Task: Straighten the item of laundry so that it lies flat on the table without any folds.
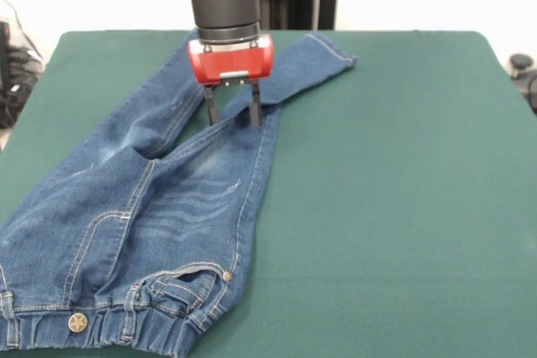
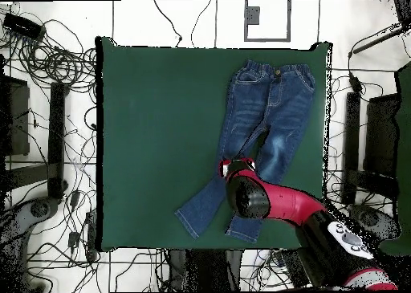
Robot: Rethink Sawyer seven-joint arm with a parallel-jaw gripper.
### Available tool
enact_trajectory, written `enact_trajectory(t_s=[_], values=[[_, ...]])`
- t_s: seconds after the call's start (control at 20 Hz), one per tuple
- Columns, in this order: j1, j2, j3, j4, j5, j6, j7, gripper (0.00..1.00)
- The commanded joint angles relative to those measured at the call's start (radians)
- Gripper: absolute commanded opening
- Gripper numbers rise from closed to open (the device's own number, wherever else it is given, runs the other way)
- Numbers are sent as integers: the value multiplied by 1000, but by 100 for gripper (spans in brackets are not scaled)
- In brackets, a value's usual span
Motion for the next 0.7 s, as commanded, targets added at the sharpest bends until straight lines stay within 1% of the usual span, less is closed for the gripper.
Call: enact_trajectory(t_s=[0.05,0.2,0.3,0.4,0.5,0.7], values=[[43,68,37,-65,7,64,117,100],[74,61,-21,-71,43,178,111,100],[90,72,-66,-75,45,230,103,100],[100,80,-87,-80,47,262,102,100],[119,83,-109,-78,59,276,126,100],[180,76,-189,-84,90,335,177,100]])
